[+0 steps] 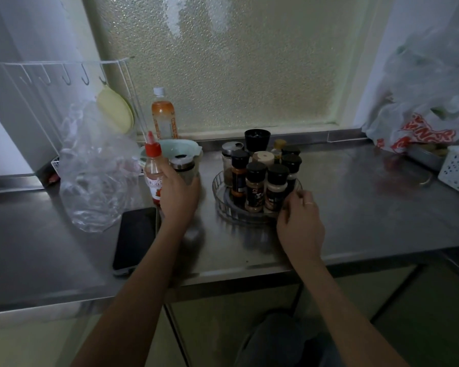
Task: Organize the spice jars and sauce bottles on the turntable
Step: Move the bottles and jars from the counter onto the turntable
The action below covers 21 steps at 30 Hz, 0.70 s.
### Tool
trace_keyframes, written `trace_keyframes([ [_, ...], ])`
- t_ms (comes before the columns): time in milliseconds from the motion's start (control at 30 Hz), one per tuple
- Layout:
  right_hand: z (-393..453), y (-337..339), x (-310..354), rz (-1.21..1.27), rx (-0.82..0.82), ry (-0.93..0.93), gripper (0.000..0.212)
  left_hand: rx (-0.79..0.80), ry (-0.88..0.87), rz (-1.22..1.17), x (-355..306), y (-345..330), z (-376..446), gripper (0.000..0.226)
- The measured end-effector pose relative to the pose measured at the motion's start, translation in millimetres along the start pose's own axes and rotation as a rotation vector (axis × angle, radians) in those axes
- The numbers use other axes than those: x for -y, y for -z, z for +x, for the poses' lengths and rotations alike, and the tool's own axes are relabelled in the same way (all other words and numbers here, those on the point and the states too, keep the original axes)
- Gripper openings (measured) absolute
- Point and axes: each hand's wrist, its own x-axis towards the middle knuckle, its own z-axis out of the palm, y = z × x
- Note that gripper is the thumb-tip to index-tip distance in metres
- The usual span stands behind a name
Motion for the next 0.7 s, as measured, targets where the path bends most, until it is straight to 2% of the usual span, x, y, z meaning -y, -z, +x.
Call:
trace_keyframes([
  [133,1,-4,-2,-0.009,0.051,0.068,0.01,-0.043,0.074,-0.038,-4,-5,17,0.047],
  [300,1,-5,0,-0.007,0.099,0.114,0.008,-0.007,0.116,0.025,-2,-15,29,0.032],
  [400,1,-5,0,-0.001,0.104,0.101,0.007,0.033,0.1,0.029,-1,-17,29,0.029],
  [600,2,-5,0,0.027,0.09,0.098,0.007,-0.123,-0.041,-0.121,-18,-8,15,0.041],
  [700,2,-5,1,0.038,0.092,0.108,0.007,-0.138,-0.088,-0.192,-38,-5,17,0.039],
])
